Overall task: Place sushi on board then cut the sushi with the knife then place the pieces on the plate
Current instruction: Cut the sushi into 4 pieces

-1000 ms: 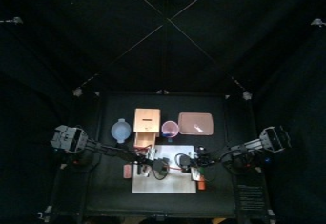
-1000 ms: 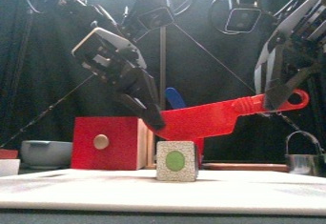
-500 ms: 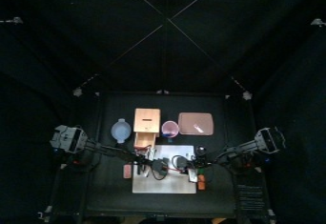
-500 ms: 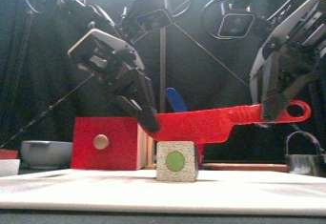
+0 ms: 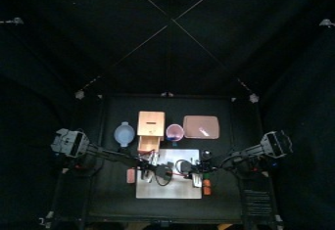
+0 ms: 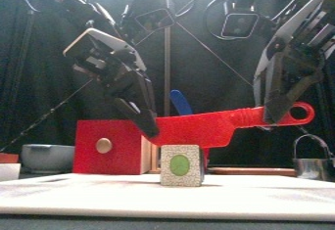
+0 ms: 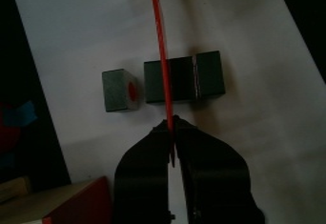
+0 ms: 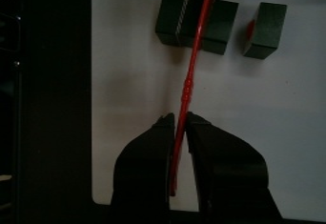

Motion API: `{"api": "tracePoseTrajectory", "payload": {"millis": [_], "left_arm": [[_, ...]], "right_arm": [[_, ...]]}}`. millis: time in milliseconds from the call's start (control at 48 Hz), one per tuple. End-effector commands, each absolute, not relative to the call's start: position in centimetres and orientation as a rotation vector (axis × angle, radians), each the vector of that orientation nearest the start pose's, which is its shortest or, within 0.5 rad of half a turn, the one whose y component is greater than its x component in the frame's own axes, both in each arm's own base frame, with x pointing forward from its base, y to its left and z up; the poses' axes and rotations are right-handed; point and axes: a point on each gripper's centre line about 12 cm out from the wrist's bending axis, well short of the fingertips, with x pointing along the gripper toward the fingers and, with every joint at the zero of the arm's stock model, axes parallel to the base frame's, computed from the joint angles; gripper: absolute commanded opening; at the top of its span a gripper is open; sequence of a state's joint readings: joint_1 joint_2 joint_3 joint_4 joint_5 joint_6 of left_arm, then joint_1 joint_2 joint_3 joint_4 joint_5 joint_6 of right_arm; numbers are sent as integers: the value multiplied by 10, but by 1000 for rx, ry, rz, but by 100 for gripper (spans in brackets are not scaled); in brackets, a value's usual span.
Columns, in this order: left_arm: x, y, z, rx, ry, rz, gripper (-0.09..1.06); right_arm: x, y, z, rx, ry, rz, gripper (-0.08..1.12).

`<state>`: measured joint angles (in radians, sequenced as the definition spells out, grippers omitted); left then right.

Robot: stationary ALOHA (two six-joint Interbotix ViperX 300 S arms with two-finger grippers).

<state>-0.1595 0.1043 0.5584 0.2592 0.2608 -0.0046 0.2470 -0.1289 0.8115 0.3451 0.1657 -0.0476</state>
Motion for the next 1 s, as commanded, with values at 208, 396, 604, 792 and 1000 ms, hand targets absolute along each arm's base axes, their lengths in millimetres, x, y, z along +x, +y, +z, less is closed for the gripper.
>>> {"api": "tracePoseTrajectory", "payload": {"millis": [208,396,604,792,1000], "left_arm": [[400,-49,135,330,907,-186,37],[400,-51,124,331,935,-192,37],[399,-55,122,305,941,-194,37],[402,-60,141,306,891,-200,37],[403,-58,163,331,831,-197,37]], "right_arm": [[329,99,154,179,868,185,46],[331,102,139,175,911,180,46],[334,107,141,175,905,191,46],[339,110,159,176,860,209,46],[339,108,179,161,808,223,46]]}}
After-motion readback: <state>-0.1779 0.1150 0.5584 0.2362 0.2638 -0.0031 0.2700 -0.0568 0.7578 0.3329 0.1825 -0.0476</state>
